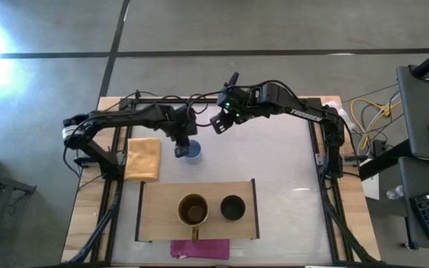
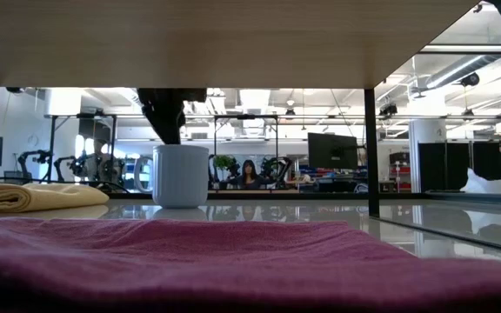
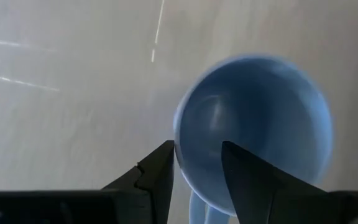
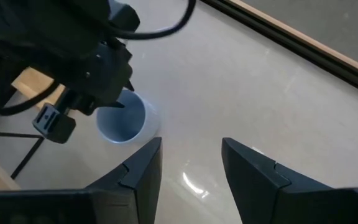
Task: Stack small to large cups/mugs on shelf
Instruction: Put the light blue mug on the shelf
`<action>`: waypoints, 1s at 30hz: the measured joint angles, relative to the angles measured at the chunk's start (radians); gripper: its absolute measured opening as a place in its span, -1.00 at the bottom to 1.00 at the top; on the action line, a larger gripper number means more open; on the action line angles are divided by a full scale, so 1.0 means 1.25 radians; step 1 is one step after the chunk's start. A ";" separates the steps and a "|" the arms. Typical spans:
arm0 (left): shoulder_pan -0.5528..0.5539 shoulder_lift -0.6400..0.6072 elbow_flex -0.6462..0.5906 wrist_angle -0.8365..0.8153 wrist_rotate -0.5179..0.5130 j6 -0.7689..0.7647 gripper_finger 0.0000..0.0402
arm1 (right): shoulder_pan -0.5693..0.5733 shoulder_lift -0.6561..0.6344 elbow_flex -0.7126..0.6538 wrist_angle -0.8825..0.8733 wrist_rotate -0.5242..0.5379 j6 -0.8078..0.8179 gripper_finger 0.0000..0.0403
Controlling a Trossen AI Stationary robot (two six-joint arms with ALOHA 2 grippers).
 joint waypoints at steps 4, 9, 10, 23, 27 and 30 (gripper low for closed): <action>0.002 0.025 0.000 -0.004 -0.006 -0.038 -0.40 | 0.000 0.000 0.000 -0.001 0.004 -0.003 -0.20; 0.004 0.048 0.000 -0.039 -0.011 -0.230 -0.51 | -0.001 0.000 0.000 -0.003 0.007 -0.005 -0.20; 0.004 0.048 0.000 -0.050 -0.012 -0.275 -0.56 | -0.001 0.000 0.000 -0.003 0.007 -0.006 -0.20; -0.005 -0.070 -0.012 -0.073 -0.049 -0.568 -0.85 | 0.000 0.000 0.000 -0.005 0.007 -0.020 -0.23; -0.007 -0.098 -0.012 -0.085 -0.053 -0.569 -0.77 | 0.000 0.000 0.000 -0.005 0.007 -0.028 -0.25; -0.007 -0.101 -0.014 -0.116 -0.060 -0.586 -0.81 | -0.001 0.000 0.000 -0.005 0.007 -0.031 -0.25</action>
